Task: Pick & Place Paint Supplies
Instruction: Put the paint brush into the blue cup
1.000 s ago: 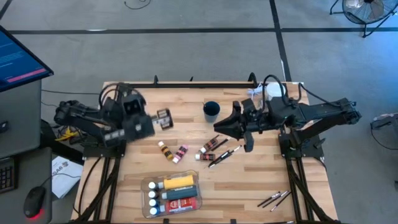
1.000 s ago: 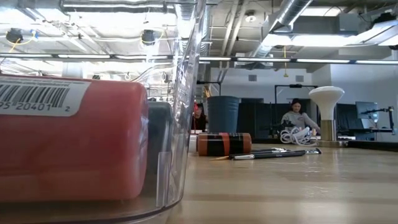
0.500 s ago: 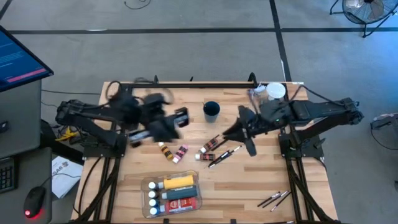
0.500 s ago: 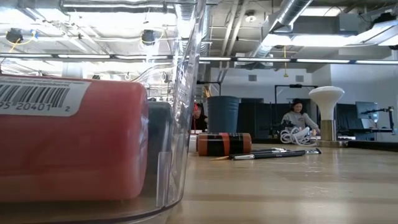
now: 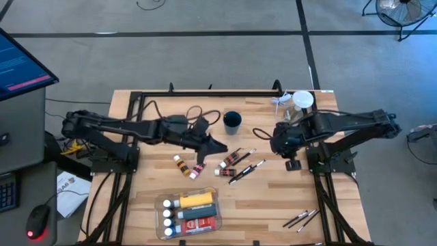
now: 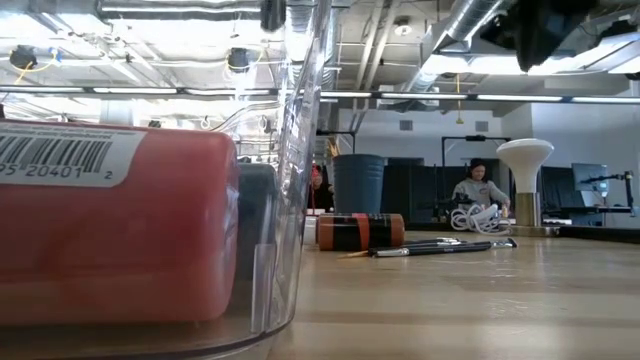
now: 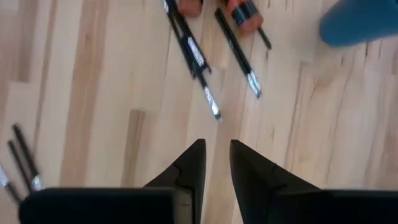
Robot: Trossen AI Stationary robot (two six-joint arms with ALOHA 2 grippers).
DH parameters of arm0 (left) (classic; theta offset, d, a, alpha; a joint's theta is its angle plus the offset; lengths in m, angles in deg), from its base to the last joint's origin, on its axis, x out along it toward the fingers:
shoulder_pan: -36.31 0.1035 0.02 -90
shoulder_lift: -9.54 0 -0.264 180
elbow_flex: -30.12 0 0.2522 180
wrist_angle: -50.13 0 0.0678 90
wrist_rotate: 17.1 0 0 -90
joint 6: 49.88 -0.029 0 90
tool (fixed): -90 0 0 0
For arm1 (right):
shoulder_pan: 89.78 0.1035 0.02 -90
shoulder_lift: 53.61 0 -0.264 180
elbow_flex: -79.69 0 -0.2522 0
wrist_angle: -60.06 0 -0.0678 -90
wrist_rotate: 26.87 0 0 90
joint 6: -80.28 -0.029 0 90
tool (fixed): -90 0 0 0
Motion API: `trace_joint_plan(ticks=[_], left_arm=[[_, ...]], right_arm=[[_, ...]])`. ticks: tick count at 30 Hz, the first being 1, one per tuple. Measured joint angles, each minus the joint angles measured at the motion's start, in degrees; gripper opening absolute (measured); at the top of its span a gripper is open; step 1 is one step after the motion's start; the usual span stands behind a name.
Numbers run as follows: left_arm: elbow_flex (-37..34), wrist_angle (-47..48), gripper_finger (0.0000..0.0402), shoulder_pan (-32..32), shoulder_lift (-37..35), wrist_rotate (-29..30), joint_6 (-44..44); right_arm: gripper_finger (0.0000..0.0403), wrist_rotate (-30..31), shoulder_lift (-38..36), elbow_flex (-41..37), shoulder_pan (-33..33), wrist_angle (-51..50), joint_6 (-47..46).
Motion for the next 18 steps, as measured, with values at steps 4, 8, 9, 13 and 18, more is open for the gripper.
trace_joint_plan(ticks=[4, 8, 9, 13, 18], left_arm=[[-3.8, -0.5, 0.0000, -0.6, 0.0, 2.1, 1.3], [-6.4, -1.7, 0.0000, -1.2, 0.0, 3.8, 2.9], [-6.7, -2.0, 0.0000, -1.4, 0.0, 4.3, 3.0], [-7.4, -3.0, 0.0000, -2.5, -0.1, 6.4, 2.9], [-8.0, -3.6, 0.0000, -3.1, -0.1, 8.2, 2.9]], right_arm=[[0.0068, -3.4, -0.2, -6.4, -0.6, 6.5, 2.3], [0.0084, -6.3, 1.0, -11.4, -1.3, 8.9, 6.6], [0.0090, -7.1, 1.8, -12.0, -2.0, 9.1, 7.4], [0.0124, -14.3, 5.5, -13.9, -7.0, 9.0, 8.2], [0.0181, -17.0, 8.9, -14.2, -9.2, 10.2, 7.6]])
